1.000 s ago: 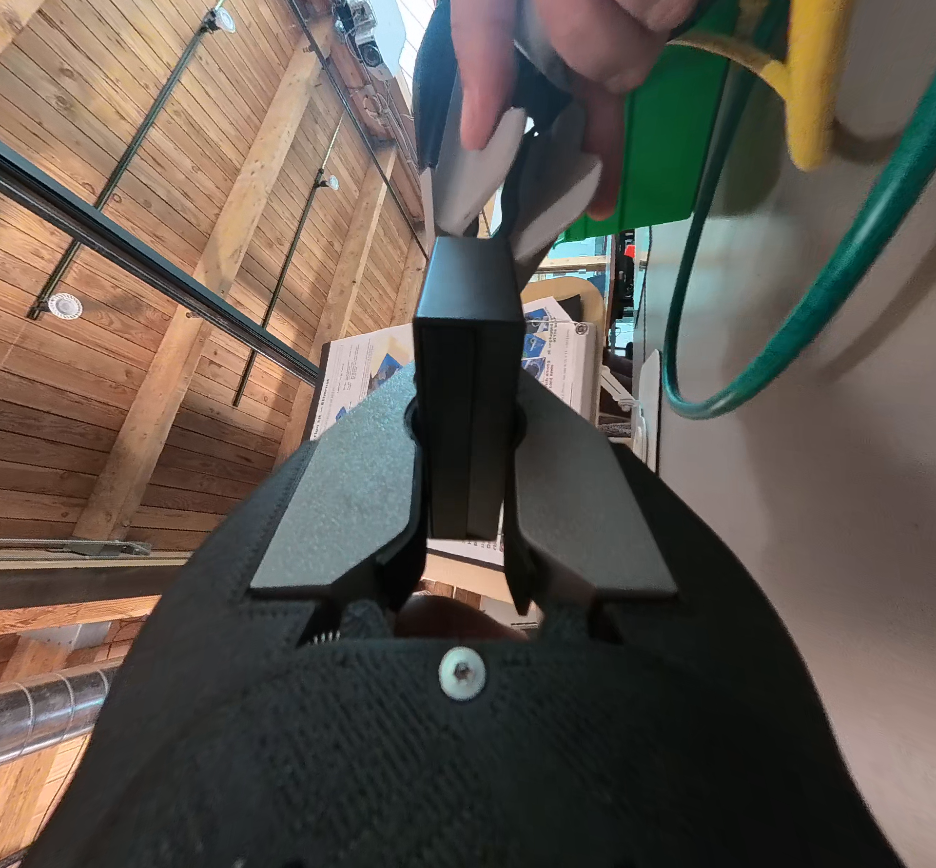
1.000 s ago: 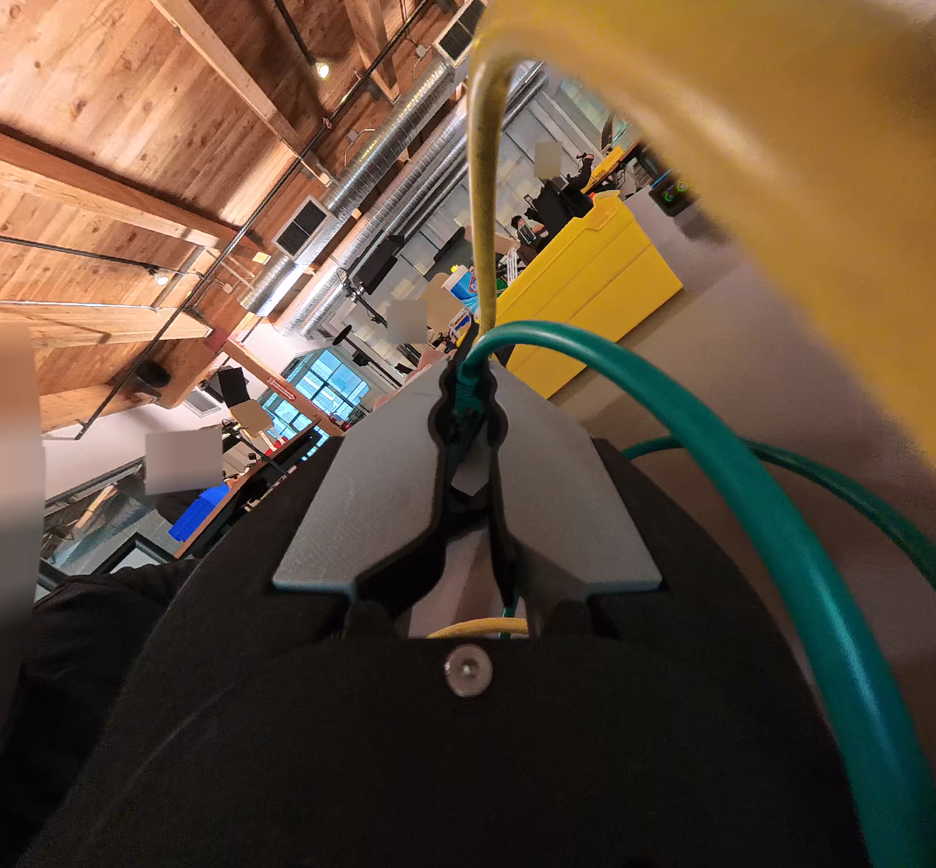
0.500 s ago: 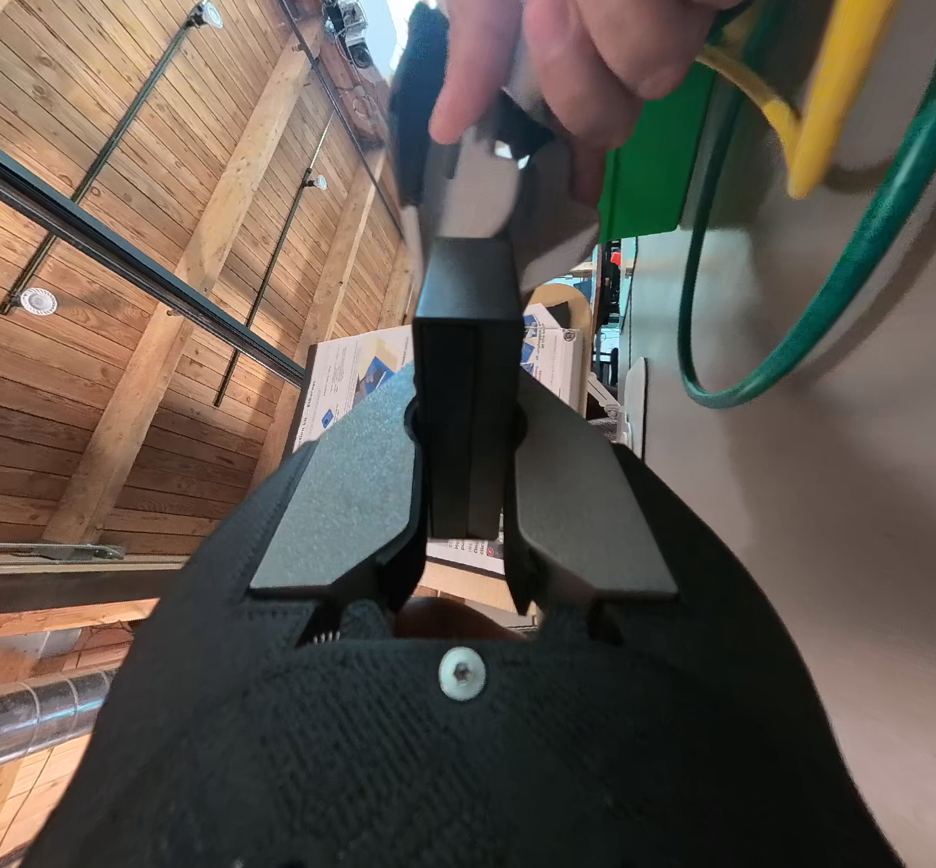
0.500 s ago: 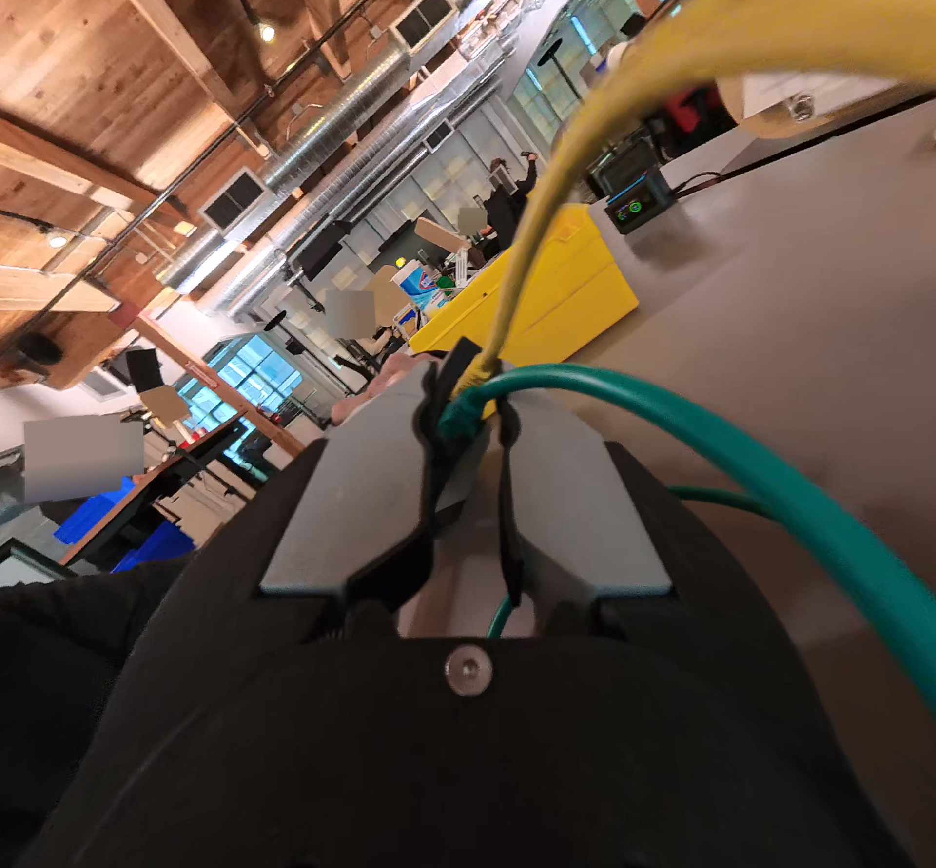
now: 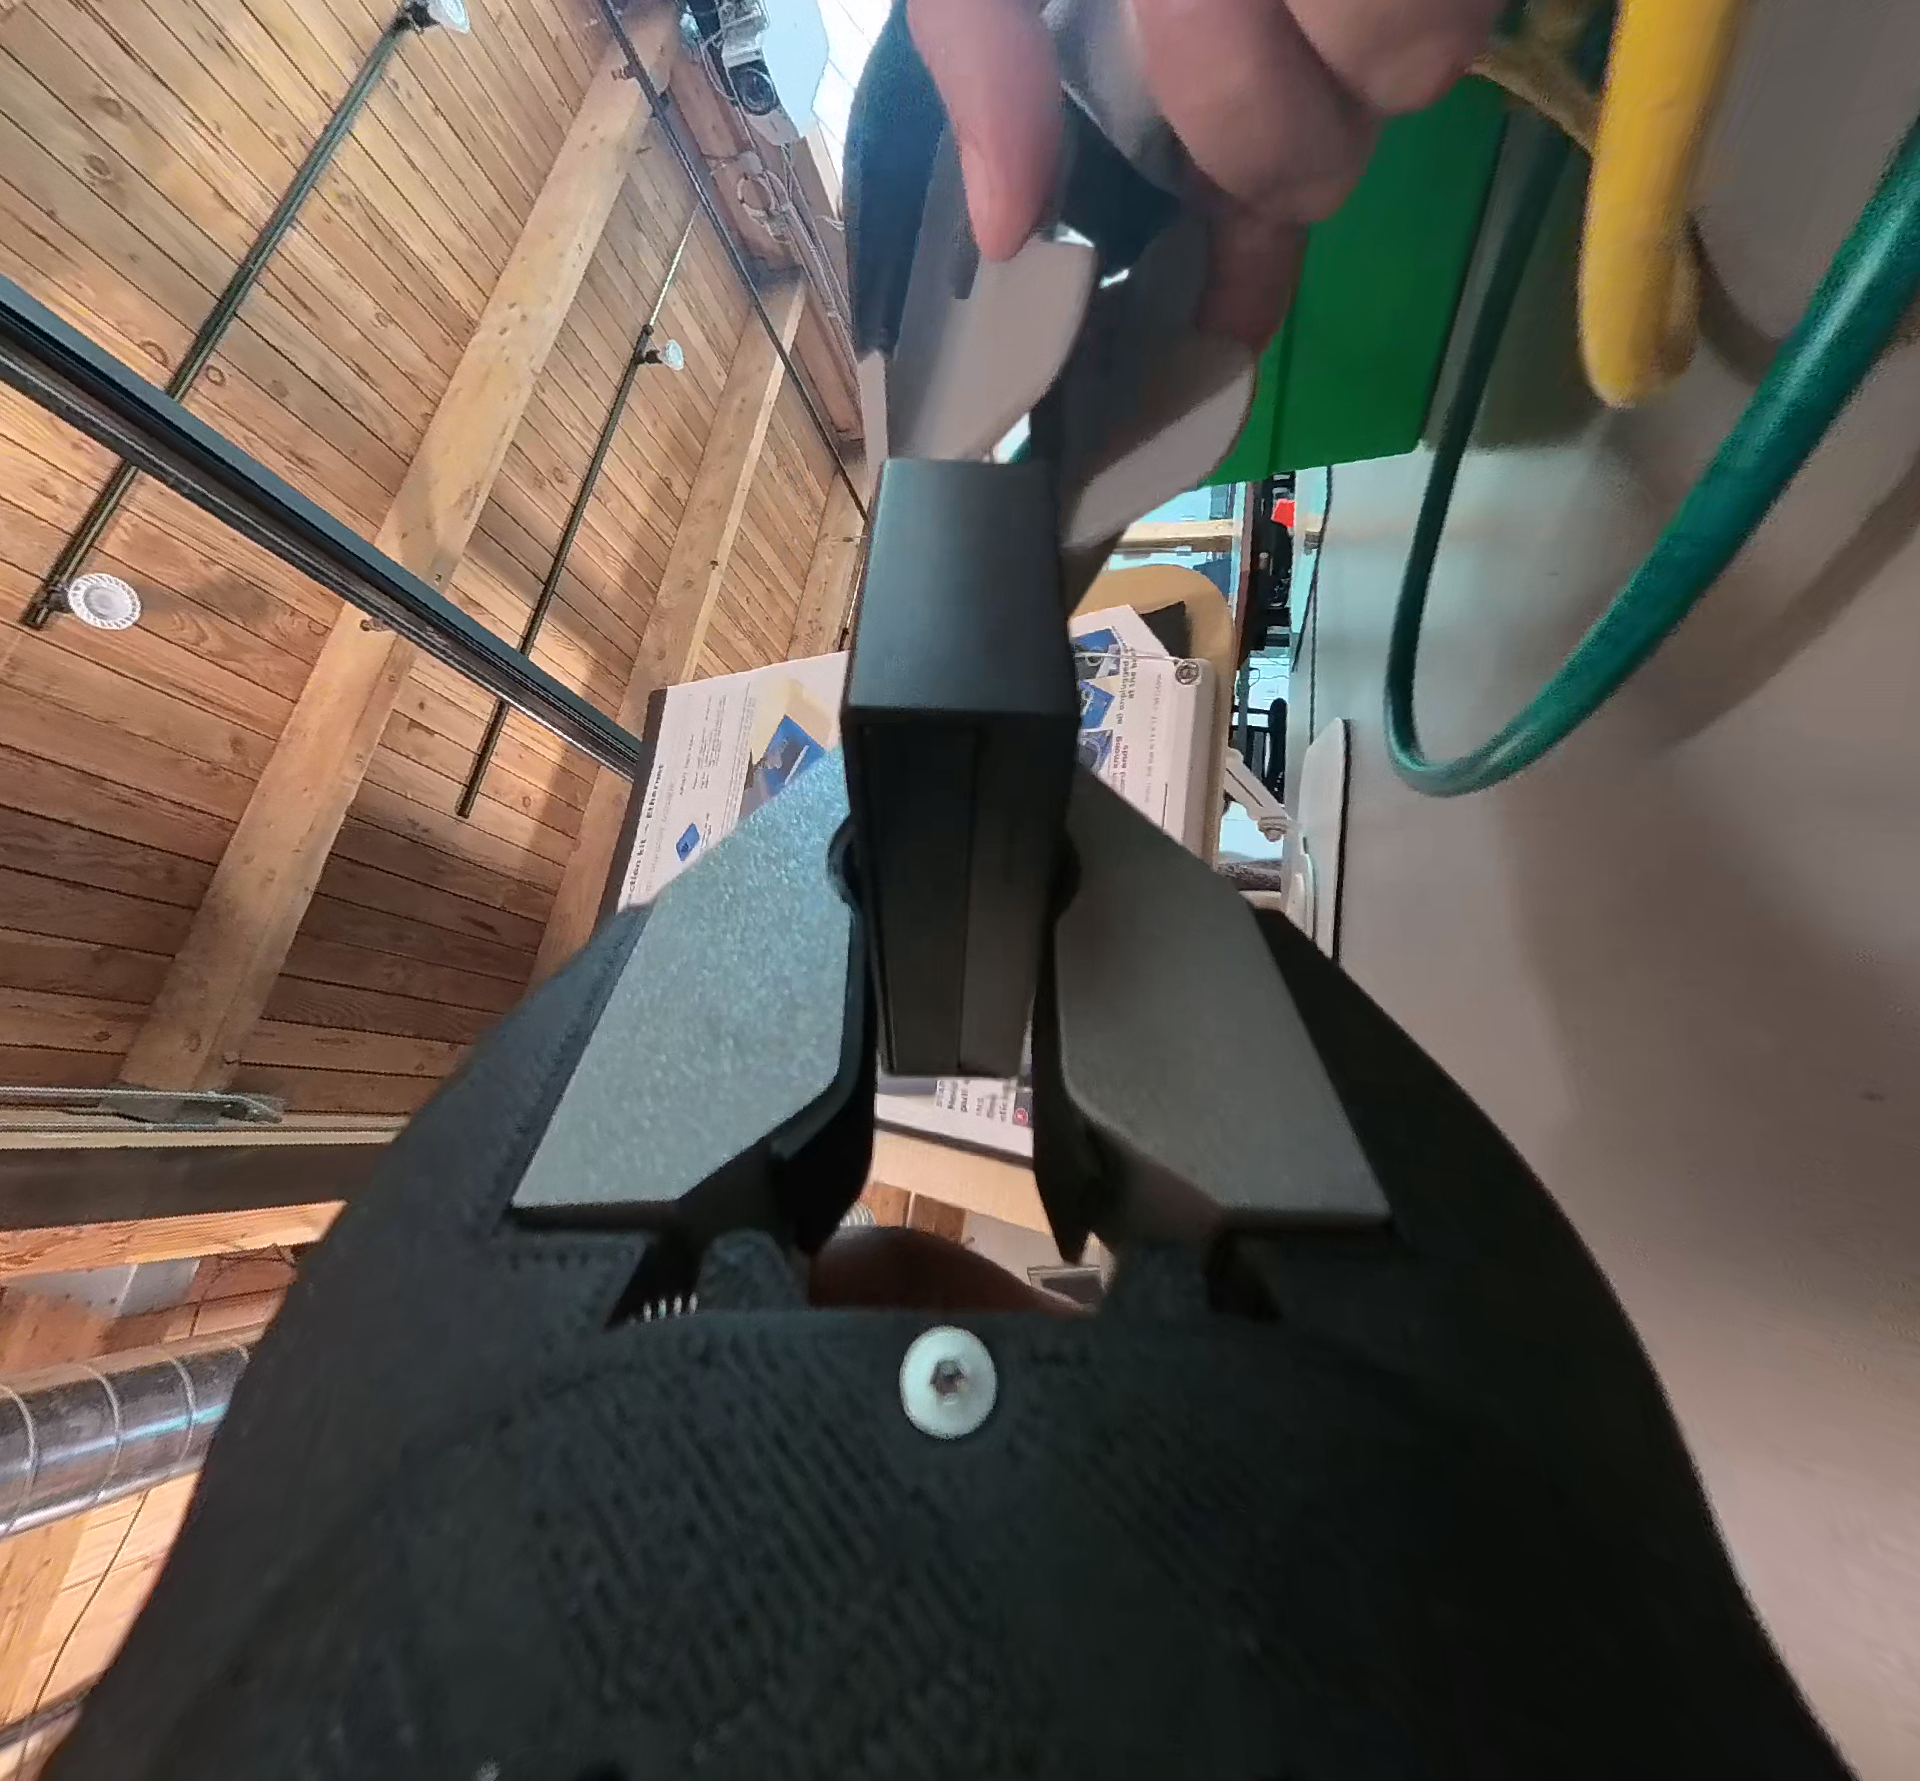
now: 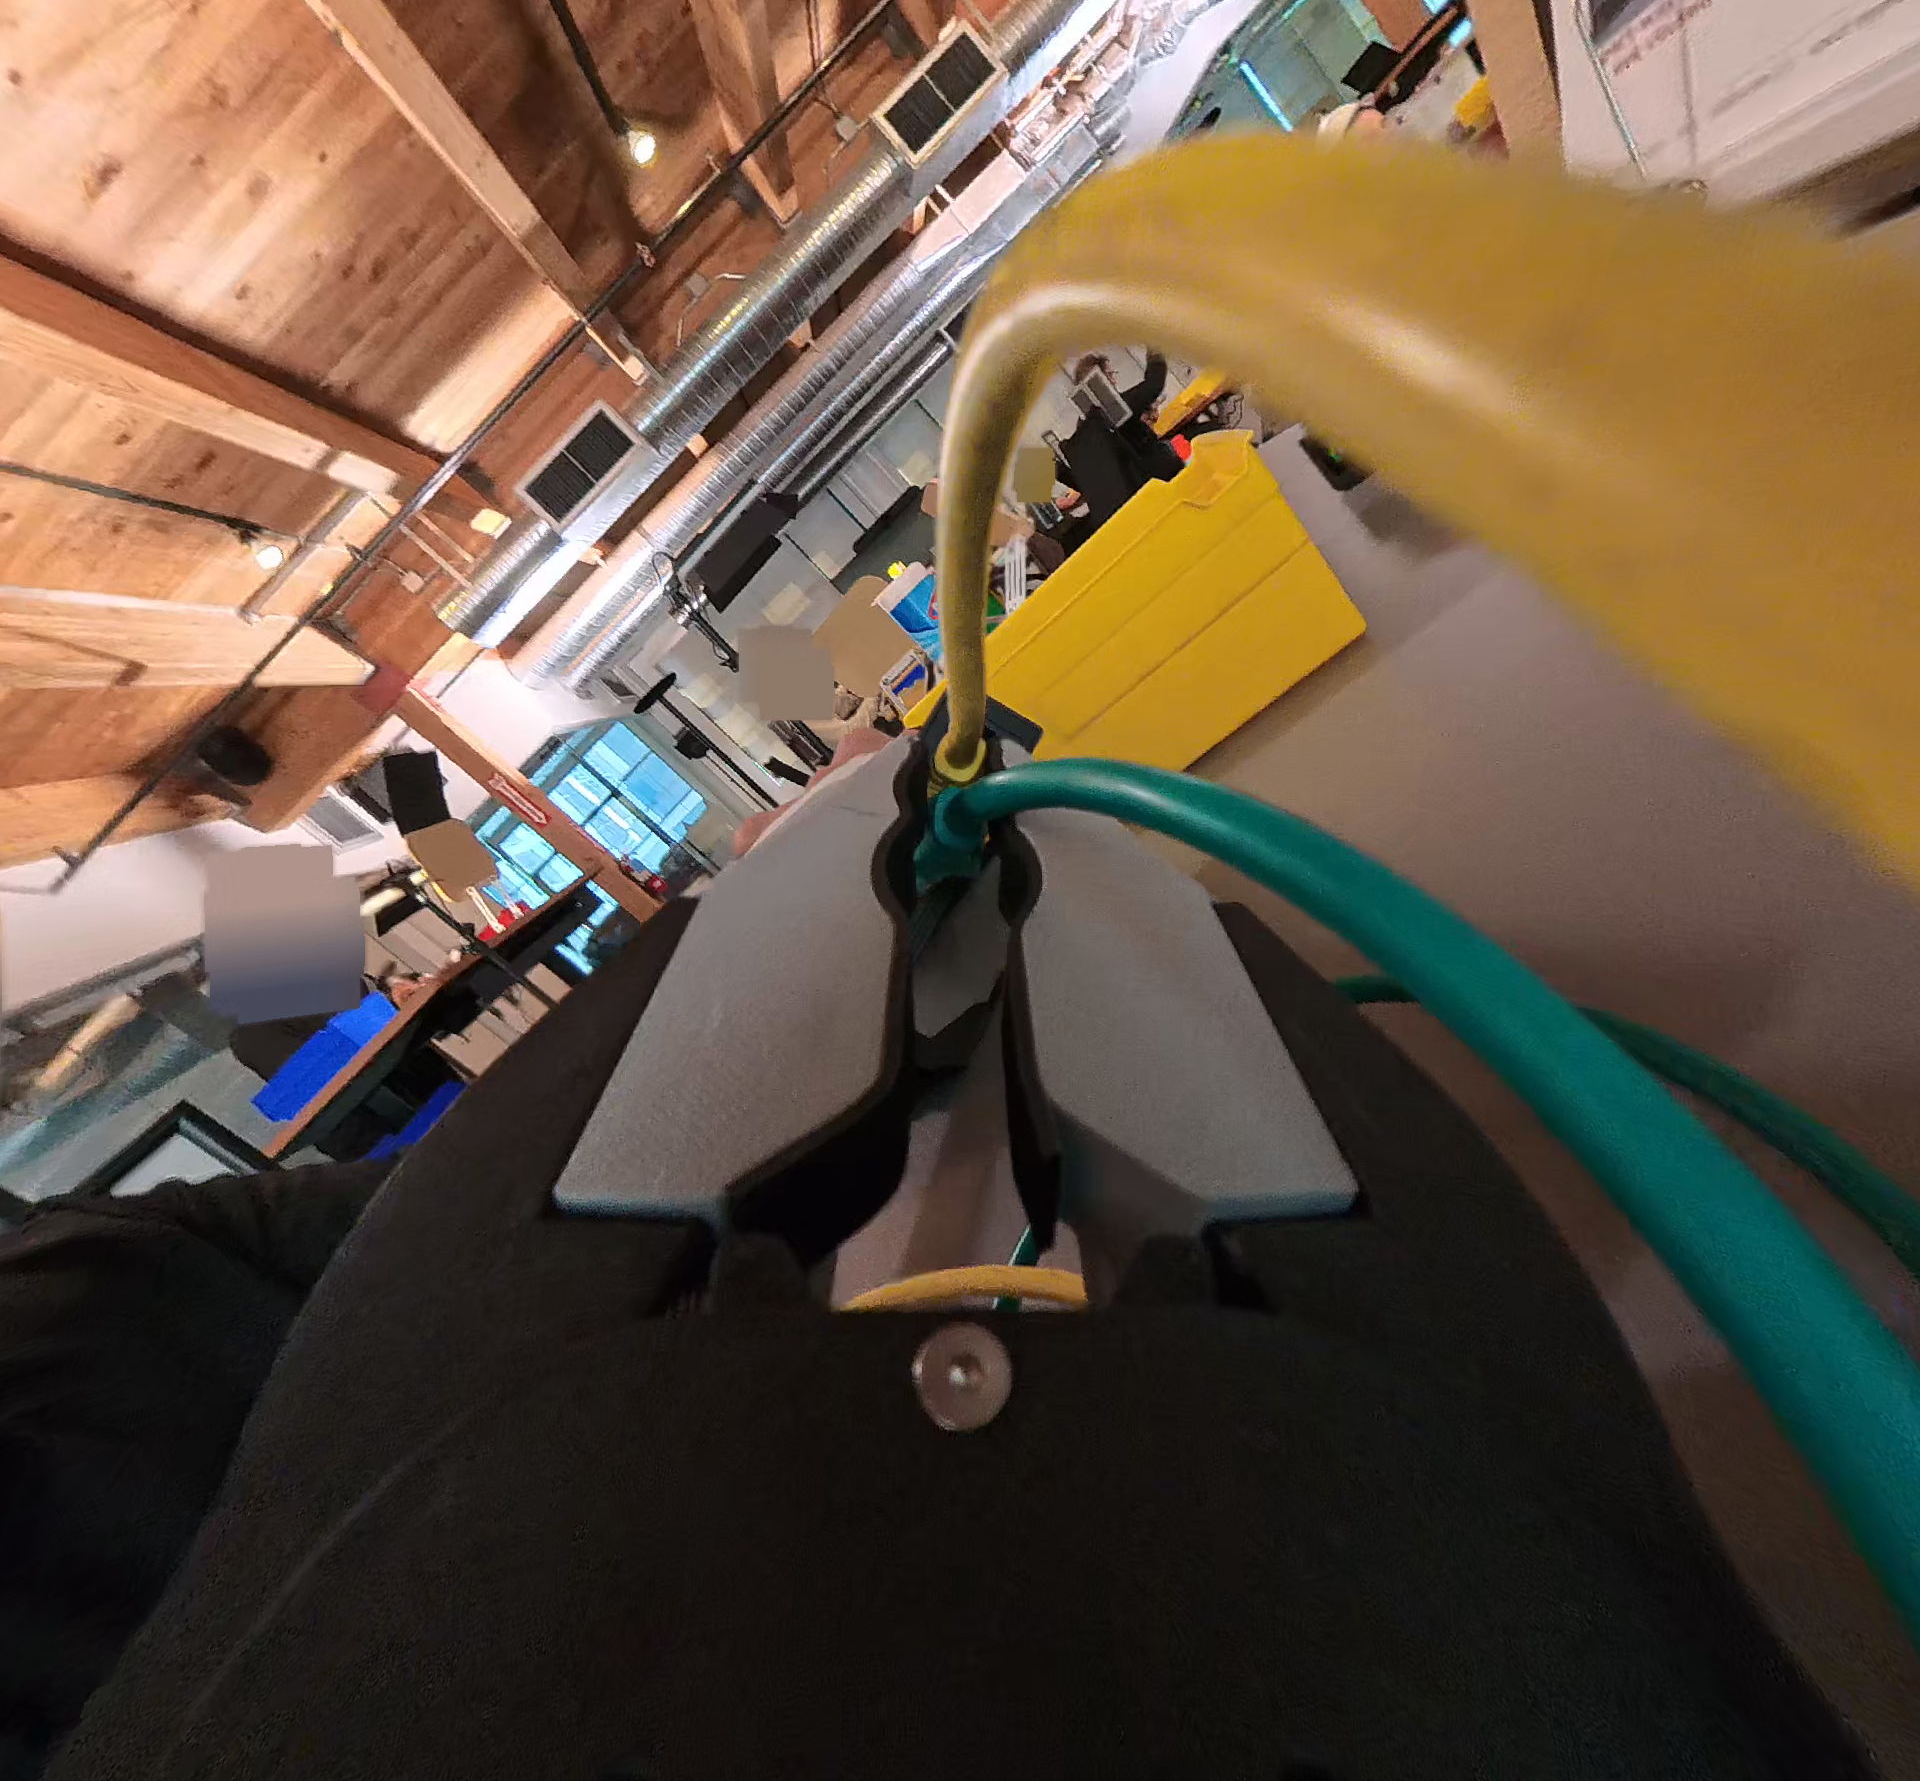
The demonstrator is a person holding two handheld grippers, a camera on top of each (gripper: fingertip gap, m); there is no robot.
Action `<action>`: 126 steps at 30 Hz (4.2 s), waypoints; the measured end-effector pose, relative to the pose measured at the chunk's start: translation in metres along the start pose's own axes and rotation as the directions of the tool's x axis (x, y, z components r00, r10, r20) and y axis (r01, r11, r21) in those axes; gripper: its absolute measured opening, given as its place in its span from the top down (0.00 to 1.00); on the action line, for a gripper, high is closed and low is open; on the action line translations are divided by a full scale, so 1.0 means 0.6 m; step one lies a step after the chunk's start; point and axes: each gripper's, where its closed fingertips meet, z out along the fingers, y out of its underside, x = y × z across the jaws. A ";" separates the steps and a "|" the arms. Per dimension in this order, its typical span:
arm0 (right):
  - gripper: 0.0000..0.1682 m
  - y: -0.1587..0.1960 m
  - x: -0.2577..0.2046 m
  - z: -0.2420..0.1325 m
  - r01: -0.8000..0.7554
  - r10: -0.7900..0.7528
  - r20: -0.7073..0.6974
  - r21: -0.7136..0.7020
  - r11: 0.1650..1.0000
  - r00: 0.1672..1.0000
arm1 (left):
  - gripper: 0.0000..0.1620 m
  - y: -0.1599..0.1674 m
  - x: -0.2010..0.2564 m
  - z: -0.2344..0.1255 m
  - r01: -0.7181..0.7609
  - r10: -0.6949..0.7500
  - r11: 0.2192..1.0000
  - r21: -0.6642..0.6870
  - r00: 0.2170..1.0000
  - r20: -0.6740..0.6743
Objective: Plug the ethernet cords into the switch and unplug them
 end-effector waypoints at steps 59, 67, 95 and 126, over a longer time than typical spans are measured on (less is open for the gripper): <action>0.70 0.020 -0.018 -0.032 0.386 -0.423 -0.201 -0.198 0.901 0.884 | 0.84 0.040 -0.018 -0.011 0.113 -0.111 0.990 -0.080 0.994 0.023; 0.69 0.064 0.030 -0.046 0.270 -0.425 -0.288 -0.451 0.851 0.858 | 0.84 0.065 0.036 -0.020 0.116 -0.137 0.979 -0.168 0.984 -0.118; 0.57 -0.047 -0.019 -0.080 0.497 -0.665 -0.444 -0.445 0.745 0.600 | 0.50 0.121 0.126 -0.106 0.457 -0.768 0.583 -0.671 0.581 -0.271; 0.73 -0.100 -0.247 -0.033 0.754 -0.830 -0.322 -0.357 0.552 0.456 | 0.95 -0.048 0.035 -0.156 0.539 -0.873 -0.219 -0.813 -0.481 -0.084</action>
